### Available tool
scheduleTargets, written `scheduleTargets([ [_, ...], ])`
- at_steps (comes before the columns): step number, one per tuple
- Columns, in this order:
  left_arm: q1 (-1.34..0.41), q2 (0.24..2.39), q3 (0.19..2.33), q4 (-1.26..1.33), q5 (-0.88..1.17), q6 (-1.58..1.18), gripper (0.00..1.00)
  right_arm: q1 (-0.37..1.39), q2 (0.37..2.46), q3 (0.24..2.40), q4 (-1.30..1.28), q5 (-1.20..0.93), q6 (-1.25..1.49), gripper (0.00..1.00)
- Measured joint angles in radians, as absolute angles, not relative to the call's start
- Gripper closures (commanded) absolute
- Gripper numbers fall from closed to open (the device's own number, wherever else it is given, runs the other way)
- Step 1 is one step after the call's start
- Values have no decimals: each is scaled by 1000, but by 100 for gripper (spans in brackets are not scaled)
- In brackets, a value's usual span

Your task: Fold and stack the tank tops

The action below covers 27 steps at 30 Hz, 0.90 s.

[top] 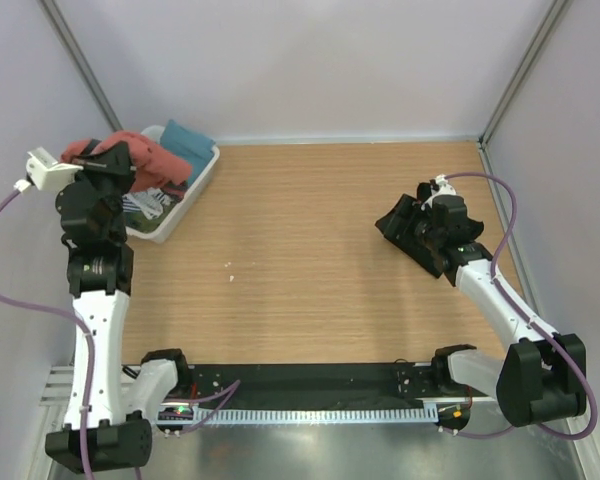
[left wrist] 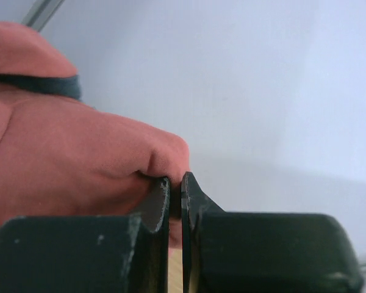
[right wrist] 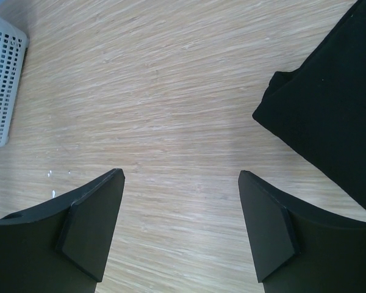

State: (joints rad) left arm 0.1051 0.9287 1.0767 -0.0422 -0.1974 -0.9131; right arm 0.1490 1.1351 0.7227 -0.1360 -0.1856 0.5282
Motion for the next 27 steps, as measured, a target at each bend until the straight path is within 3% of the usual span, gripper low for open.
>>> scheduleTargets([
  [9,105,854,1347,-79,-31,-987,100,150,1142,723,-136,-190,525,18],
  [14,2,897,1350,-17,127,-1155,100,152,1142,725,-137,-191,524,18],
  [18,-322,1103,1409,-31,126,-1143,100,152,1147,739,-146,-191,524,18],
  [20,-421,1287,1553,-85,163,-1138,100,154,1147,750,-155,-191,524,18],
  [24,-493,1608,1906,-167,268,-1133,100,154,1143,765,-165,-188,524,18],
  [27,-495,1623,1965,-216,279,-1108,97,155,1127,765,-177,-185,524,18],
])
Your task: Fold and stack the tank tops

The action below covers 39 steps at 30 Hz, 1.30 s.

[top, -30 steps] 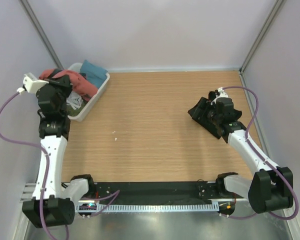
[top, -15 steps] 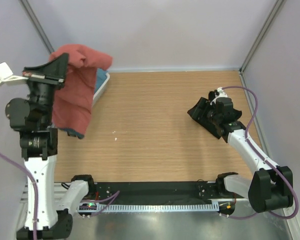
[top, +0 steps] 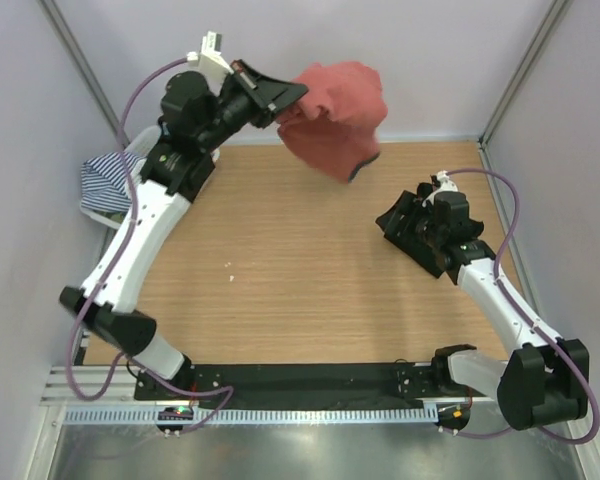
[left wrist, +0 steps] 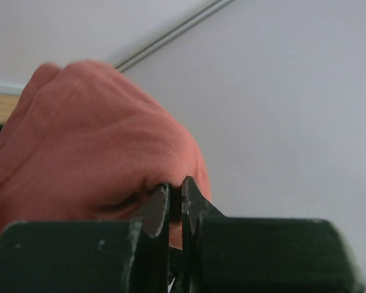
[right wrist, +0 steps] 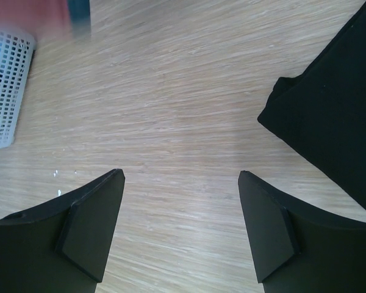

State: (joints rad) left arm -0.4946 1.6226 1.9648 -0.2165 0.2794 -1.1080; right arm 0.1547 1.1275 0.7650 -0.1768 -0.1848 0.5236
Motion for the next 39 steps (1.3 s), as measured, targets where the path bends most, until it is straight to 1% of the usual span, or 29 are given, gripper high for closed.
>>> scheduleTargets([
  [1,-489,1588,1938,-220,276,-1093,94,155,1121,765,-183,-183,524,18],
  [3,-474,1467,1808,-223,270,-1072,93,155,1110,765,-190,-182,524,18],
  [4,-463,1375,1688,-198,265,-1059,85,155,1104,765,-192,-181,524,18],
  [5,-454,1283,1576,-212,262,-1047,82,155,1098,765,-193,-181,525,18],
  [6,-447,1199,1459,-208,256,-1037,72,155,1093,765,-196,-181,525,18],
  [7,-443,1117,1332,-182,248,-1029,28,155,1088,764,-196,-179,525,18],
  [8,-443,1030,1206,-179,241,-1019,1,155,1082,762,-198,-177,524,18],
  [11,-445,859,921,-257,208,-1008,0,155,1065,761,-215,-166,520,18],
  [13,-445,805,812,-387,167,-970,0,155,1065,761,-218,-163,516,19],
  [14,-445,804,801,-440,152,-951,0,155,1069,761,-219,-163,515,19],
  [15,-445,803,801,-498,136,-925,0,156,1074,761,-220,-163,513,22],
  [16,-445,802,811,-542,118,-900,0,159,1084,762,-220,-159,509,26],
  [17,-445,804,833,-583,104,-874,0,166,1105,767,-231,-148,503,28],
  [18,-445,809,863,-623,95,-849,0,176,1136,780,-245,-138,498,29],
  [19,-445,816,895,-645,87,-826,0,189,1182,800,-262,-126,492,33],
  [21,-445,835,945,-665,78,-793,2,218,1284,839,-287,-93,477,37],
  [22,-445,852,965,-666,74,-772,3,234,1330,854,-298,-77,472,41],
  [28,-455,979,965,-670,60,-712,5,300,1492,888,-335,2,464,49],
  [34,-465,1066,885,-663,54,-693,6,305,1611,925,-340,102,464,56],
  [39,-464,1075,817,-598,44,-710,8,295,1647,928,-367,218,464,57],
])
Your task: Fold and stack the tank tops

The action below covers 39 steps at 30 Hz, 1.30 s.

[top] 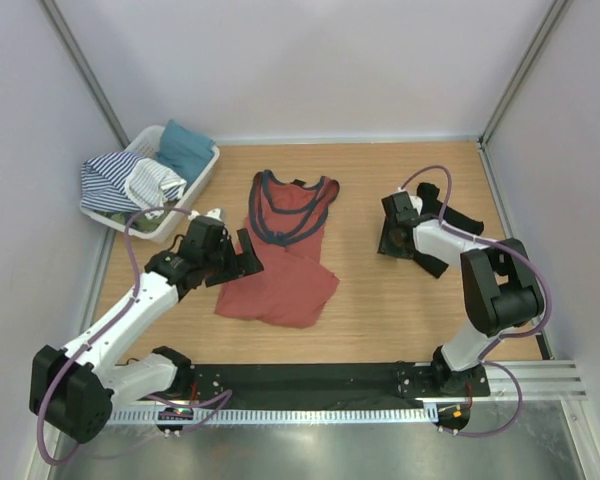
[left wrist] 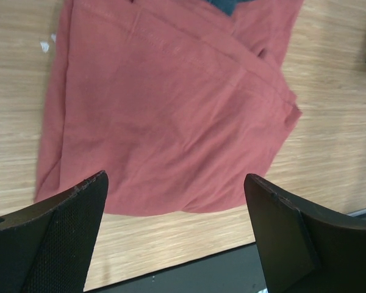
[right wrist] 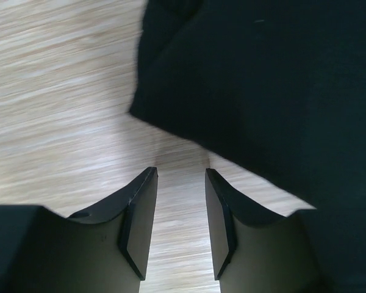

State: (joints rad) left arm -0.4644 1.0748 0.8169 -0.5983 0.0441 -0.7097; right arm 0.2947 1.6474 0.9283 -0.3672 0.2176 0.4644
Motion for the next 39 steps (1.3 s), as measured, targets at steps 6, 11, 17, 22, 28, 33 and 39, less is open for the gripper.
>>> scheduleTargets([
  [6,-465,1074,672,-503,15,-762,8,205,1650,931,-389,286,466,57],
  [11,-465,1104,611,-410,-32,-790,10,84,1644,931,-392,306,471,47],
  [17,-465,1202,582,-319,-59,-808,33,126,1514,881,-388,239,469,39],
  [22,-465,1339,586,-213,-5,-817,75,247,1469,899,-363,123,469,39],
  [28,-504,1422,587,-63,62,-860,100,353,1620,1068,-360,43,471,37],
  [33,-822,1405,579,-20,-29,-971,42,373,1771,1218,-359,20,471,38],
  [39,-1090,1355,654,-92,-110,-1033,3,371,1806,1250,-368,-5,469,37],
])
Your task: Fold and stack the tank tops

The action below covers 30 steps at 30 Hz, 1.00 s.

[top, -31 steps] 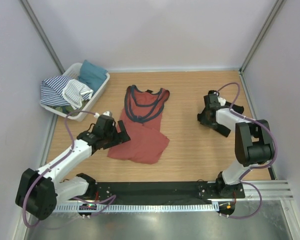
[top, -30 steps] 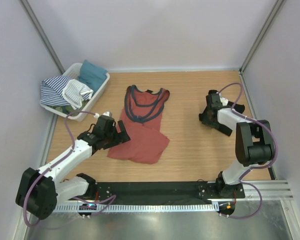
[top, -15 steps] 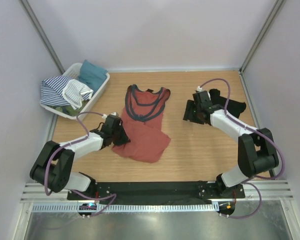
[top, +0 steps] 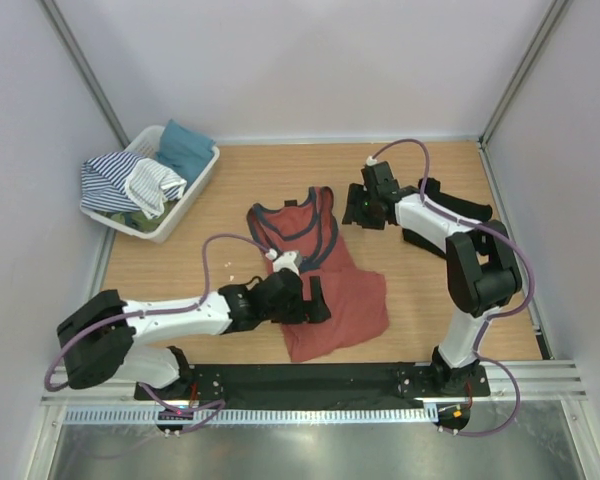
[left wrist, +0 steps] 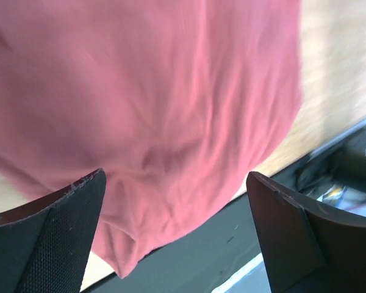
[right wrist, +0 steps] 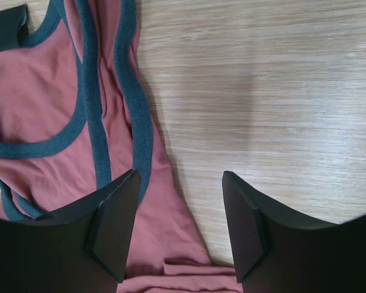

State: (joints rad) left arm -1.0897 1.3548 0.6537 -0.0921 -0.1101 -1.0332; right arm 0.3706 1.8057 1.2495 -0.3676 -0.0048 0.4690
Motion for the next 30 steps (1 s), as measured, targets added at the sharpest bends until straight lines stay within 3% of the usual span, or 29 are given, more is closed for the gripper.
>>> scheduleTargets([
  [6,-741,1194,676,-178,-73,-965,9,382,1703,1146,-376,-27,449,44],
  [10,-535,1216,732,-233,-83,-897,18,424,1560,1028,-393,-33,442,44],
  [15,-430,1435,861,-221,-53,-834,21,570,1451,941,-419,-33,430,28],
  [20,-356,1699,980,-173,16,-825,21,747,1471,937,-435,-6,421,32],
  [25,-333,1855,1149,-158,47,-823,30,776,1570,968,-443,67,419,36],
  [27,-332,1901,1196,-149,52,-822,44,786,1619,984,-444,92,416,37],
  [28,-331,1917,1209,-147,54,-819,60,795,1641,991,-444,102,415,37],
  [30,-330,1951,1236,-150,55,-814,81,819,1675,1001,-446,118,403,66],
])
